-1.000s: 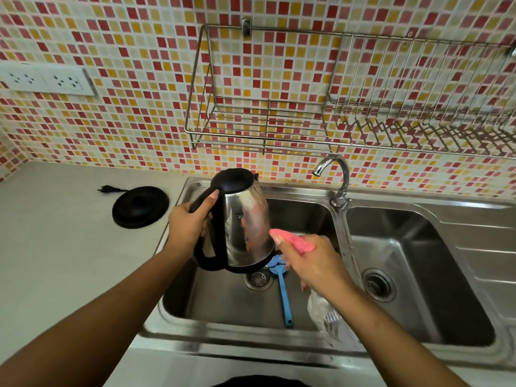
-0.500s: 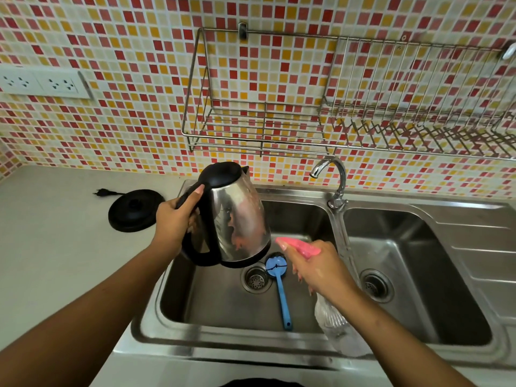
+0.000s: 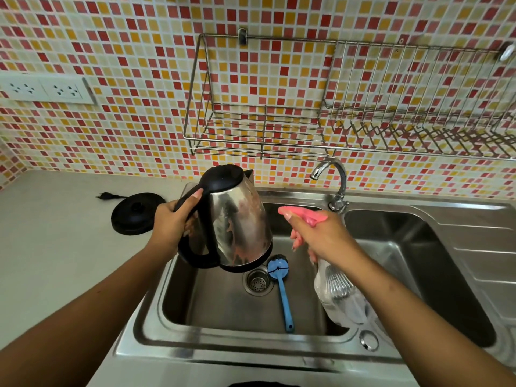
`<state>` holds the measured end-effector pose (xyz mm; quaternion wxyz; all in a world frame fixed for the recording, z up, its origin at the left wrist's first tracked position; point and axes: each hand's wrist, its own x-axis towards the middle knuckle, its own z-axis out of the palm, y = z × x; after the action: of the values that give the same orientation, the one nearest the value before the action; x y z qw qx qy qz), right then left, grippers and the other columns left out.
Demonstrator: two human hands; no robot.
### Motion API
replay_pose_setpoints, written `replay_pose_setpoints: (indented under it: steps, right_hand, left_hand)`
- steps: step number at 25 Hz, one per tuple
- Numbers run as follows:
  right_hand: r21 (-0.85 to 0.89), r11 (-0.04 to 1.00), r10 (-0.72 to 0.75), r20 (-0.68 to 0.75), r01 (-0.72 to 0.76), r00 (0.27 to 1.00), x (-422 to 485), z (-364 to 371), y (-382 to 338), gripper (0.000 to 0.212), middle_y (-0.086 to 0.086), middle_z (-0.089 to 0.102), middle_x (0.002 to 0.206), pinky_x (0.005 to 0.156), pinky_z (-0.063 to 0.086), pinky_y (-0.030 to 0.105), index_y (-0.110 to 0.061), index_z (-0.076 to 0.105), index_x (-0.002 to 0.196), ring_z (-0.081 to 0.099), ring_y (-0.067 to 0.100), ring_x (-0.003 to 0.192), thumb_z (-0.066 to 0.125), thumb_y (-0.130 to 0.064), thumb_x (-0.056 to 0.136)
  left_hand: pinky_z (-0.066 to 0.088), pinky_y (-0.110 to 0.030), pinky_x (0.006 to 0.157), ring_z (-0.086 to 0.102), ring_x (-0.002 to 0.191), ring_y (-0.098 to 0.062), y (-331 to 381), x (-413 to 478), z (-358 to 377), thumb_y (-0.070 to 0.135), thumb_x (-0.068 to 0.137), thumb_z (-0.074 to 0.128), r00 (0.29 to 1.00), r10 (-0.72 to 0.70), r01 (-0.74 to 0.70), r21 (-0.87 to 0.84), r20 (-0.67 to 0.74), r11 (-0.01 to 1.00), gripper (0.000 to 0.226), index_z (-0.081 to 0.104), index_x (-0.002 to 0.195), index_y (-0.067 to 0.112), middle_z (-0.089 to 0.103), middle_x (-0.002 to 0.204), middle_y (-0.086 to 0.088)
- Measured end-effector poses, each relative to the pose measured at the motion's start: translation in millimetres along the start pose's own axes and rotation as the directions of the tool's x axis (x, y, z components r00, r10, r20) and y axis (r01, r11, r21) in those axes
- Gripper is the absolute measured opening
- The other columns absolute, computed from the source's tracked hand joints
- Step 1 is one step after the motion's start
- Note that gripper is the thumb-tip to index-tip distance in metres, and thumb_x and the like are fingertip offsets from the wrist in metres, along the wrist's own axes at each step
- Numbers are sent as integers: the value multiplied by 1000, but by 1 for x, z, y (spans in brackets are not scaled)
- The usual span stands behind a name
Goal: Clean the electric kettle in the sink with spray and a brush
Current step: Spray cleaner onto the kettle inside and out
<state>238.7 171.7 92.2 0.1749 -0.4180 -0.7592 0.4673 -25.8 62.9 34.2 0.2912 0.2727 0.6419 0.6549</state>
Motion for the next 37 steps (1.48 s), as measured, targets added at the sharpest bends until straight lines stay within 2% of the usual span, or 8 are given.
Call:
replay_pose_setpoints:
  steps: [14, 19, 21, 24, 26, 29, 34, 37]
  right_hand:
    - [7, 1000, -5, -29, 5, 1000, 15, -11, -10, 25, 4, 69, 63, 38, 46, 23, -42, 68, 109, 51, 17, 38, 57, -51, 89]
    - [-119, 989, -84, -16, 82, 996, 3, 9, -13, 21, 5, 68, 61, 48, 55, 34, -65, 61, 67, 55, 14, 40, 54, -60, 86]
    - [-195, 979, -76, -47, 66, 996, 1, 20, -13, 26, 8, 67, 61, 54, 57, 39, -55, 70, 73, 51, 13, 39, 50, -69, 83]
    - [-281, 956, -91, -22, 82, 996, -4, 29, -7, 68, 6, 66, 58, 58, 59, 43, -13, 68, 66, 56, 15, 40, 45, -77, 79]
    - [-293, 953, -79, -7, 73, 997, -7, 34, 1, 71, 4, 60, 51, 59, 58, 43, -10, 62, 60, 60, 19, 44, 46, -76, 80]
    - [-367, 929, -29, 30, 38, 999, -15, 40, 11, 76, 4, 64, 57, 56, 55, 37, -16, 73, 78, 62, 22, 48, 37, -82, 75]
    - [-353, 933, -13, 155, 68, 988, -21, 34, 11, 37, 3, 60, 60, 58, 50, 31, -59, 57, 51, 54, 14, 51, 52, -63, 87]
    - [-352, 936, 61, 105, -20, 993, -17, 32, 24, 34, -2, 56, 55, 56, 49, 29, -44, 74, 80, 57, 14, 53, 50, -68, 84]
  left_hand:
    - [38, -20, 41, 41, 33, -12, 9, -3, 0, 39, 85, 66, 1000, 8, -7, 10, -20, 1000, 42, 54, 68, 3, 43, 39, 2]
    - [40, -17, 40, 44, 31, -7, 16, -8, 13, 31, 89, 64, 998, 1, -1, -4, -61, 1000, 40, 51, 61, 5, 45, 35, 8]
    - [39, -16, 40, 44, 31, -6, 17, -7, 17, 32, 88, 65, 997, -4, 5, 3, -78, 1000, 40, 52, 60, 7, 45, 35, 8]
    - [37, -15, 40, 43, 31, -4, 18, -5, 19, 36, 86, 67, 994, -18, 21, 27, -108, 999, 39, 52, 60, 11, 45, 35, 9]
    - [35, -18, 39, 40, 32, -7, 16, -3, 19, 39, 84, 68, 992, -37, 41, 32, -124, 999, 41, 52, 60, 11, 43, 36, 9]
    - [34, -19, 39, 38, 33, -10, 16, 0, 15, 42, 82, 70, 990, -38, 42, 26, -134, 999, 43, 53, 65, 7, 42, 40, 4]
    - [38, -15, 39, 45, 33, -5, 18, 2, 17, 39, 84, 68, 994, -25, 28, 22, -107, 999, 39, 56, 71, 5, 48, 41, 8]
    - [39, -11, 39, 49, 33, -3, 19, 1, 19, 34, 87, 66, 995, -17, 18, 14, -97, 1000, 33, 58, 70, 7, 52, 39, 11]
